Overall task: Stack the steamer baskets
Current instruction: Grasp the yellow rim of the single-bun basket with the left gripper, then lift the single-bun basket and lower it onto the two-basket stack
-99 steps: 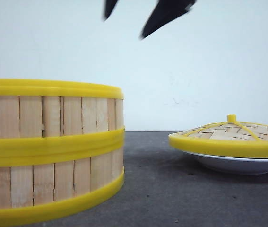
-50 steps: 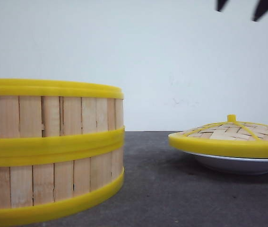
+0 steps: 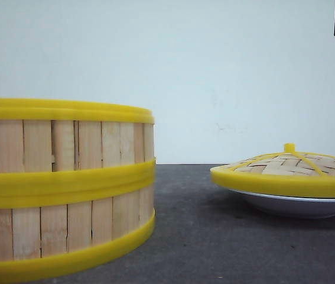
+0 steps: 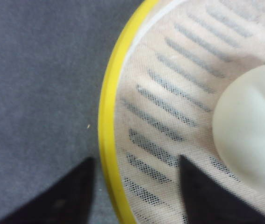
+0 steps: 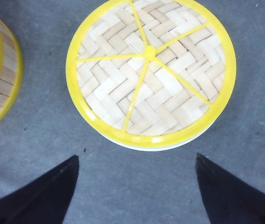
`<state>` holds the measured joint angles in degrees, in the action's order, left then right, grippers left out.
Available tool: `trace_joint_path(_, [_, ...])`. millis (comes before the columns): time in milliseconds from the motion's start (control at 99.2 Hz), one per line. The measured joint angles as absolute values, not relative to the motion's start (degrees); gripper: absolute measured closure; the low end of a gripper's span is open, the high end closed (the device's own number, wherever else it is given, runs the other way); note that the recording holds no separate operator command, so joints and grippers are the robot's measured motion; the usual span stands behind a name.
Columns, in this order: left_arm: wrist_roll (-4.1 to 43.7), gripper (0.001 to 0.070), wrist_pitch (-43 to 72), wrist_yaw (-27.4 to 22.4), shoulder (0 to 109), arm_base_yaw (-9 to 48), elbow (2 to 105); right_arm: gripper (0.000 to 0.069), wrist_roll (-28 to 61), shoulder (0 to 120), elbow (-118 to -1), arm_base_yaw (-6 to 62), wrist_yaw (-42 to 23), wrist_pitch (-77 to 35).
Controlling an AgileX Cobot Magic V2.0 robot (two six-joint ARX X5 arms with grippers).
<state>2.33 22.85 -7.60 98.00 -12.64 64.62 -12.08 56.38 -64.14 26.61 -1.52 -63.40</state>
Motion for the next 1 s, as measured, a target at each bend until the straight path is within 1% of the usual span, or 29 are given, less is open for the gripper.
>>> trace_joint_path(60, [2.3, 0.0571, 22.8, -7.3, 98.0, -12.8, 64.6, 0.02, -12.3, 56.4, -64.1, 26.6, -1.5, -63.4])
trace_joint_path(111, [2.7, 0.0623, 22.5, -6.8, 98.0, -12.9, 64.6, 0.02, -12.3, 56.4, -64.1, 26.6, -1.5, -63.4])
trace_joint_path(161, [2.9, 0.0653, 22.0, -6.5, 98.0, -13.0, 64.6, 0.02, -12.4, 56.4, -64.1, 26.6, -1.5, -63.4])
trace_joint_path(222, [2.7, 0.0673, 21.6, -6.3, 98.0, -12.8, 64.7, 0.02, -12.5, 56.4, -64.1, 26.6, -1.5, -63.4])
trace_joint_path(474, [2.6, 0.0681, 22.0, -6.2, 98.2, -12.7, 65.7, 0.02, -12.9, 56.4, -64.1, 26.6, -1.5, -64.1])
trace_joint_path(565, [2.5, 0.0682, 23.3, -6.3, 98.4, -12.7, 68.2, 0.02, -13.0, 56.4, -64.1, 26.6, -1.5, -64.1])
trace_joint_path(726, [2.1, 0.0682, 29.3, -6.6, 98.4, -12.7, 75.3, 0.02, -13.0, 56.4, -64.1, 26.6, -1.5, -64.1])
trace_joint_path(887, [2.1, 0.0682, 34.9, -9.7, 98.4, -12.7, 83.9, 0.02, -12.9, 56.4, -64.1, 26.6, -1.5, -63.8])
trace_joint_path(998, [2.1, 0.0682, 39.7, -13.7, 98.4, -12.6, 89.4, 0.02, -12.9, 56.4, -64.1, 26.6, -1.5, -63.4])
